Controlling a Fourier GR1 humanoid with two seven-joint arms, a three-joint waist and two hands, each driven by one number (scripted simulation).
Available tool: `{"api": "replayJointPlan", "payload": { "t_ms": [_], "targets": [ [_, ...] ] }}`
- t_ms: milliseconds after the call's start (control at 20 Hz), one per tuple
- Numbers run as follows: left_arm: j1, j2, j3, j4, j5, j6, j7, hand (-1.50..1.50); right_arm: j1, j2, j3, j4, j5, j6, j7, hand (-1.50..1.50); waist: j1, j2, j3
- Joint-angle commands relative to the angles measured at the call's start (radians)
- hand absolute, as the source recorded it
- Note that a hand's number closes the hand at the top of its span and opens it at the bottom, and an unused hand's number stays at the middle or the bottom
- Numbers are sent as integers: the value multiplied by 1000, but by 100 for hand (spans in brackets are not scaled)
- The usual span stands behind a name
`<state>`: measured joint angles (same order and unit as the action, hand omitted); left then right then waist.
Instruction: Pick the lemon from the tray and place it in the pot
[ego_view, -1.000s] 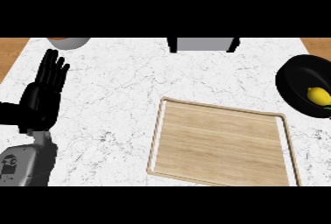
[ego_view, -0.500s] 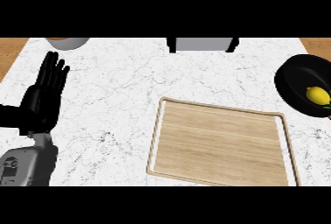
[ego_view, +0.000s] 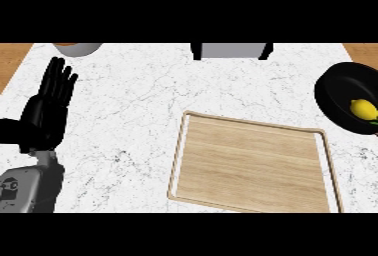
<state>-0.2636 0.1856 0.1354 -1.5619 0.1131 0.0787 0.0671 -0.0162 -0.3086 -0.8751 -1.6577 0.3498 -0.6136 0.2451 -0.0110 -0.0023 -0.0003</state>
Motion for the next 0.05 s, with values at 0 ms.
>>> {"api": "replayJointPlan", "payload": {
  "t_ms": [0],
  "targets": [
    [-9, -26, -27, 8, -20, 14, 3, 0, 107, 4, -61, -104, -89, 57, 8, -150, 1, 1, 0]
  ]
}}
